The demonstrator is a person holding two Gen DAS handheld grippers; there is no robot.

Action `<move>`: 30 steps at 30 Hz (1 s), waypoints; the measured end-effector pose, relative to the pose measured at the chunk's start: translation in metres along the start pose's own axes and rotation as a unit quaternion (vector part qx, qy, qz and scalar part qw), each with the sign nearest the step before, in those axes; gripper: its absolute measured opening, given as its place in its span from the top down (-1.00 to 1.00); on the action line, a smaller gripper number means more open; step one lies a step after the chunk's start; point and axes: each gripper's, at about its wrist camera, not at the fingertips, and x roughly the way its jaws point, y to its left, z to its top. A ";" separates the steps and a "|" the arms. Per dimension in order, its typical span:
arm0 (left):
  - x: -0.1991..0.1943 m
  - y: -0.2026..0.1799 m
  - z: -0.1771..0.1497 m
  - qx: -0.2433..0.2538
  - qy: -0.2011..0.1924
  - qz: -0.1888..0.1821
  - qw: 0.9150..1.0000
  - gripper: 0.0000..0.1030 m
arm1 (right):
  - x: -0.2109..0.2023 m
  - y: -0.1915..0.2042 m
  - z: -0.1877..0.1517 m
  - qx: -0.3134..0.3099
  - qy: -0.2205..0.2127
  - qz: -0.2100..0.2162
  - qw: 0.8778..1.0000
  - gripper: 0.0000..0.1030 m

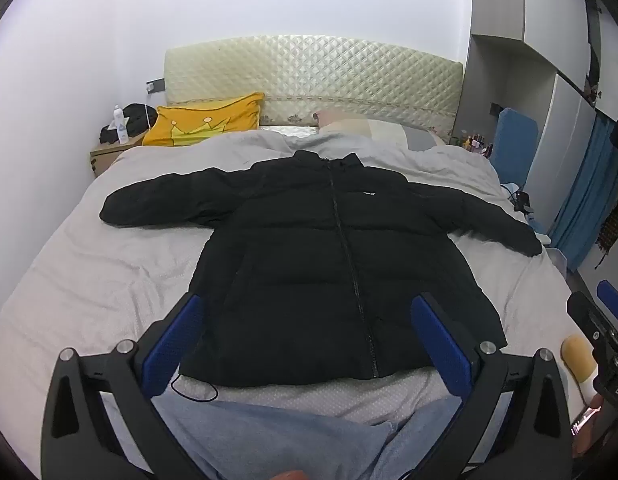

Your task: Fold large clothes

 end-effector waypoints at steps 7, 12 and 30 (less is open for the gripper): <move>0.000 0.001 -0.001 0.000 0.003 -0.002 1.000 -1.00 | 0.001 0.003 0.000 -0.001 0.000 -0.001 1.000 -1.00; 0.001 -0.002 -0.001 -0.002 0.006 -0.002 1.000 -1.00 | 0.003 0.001 -0.002 0.000 0.001 -0.001 1.000 -1.00; -0.001 -0.001 -0.007 -0.001 0.012 0.001 1.000 -1.00 | 0.001 -0.002 -0.001 0.000 0.004 0.000 1.000 -1.00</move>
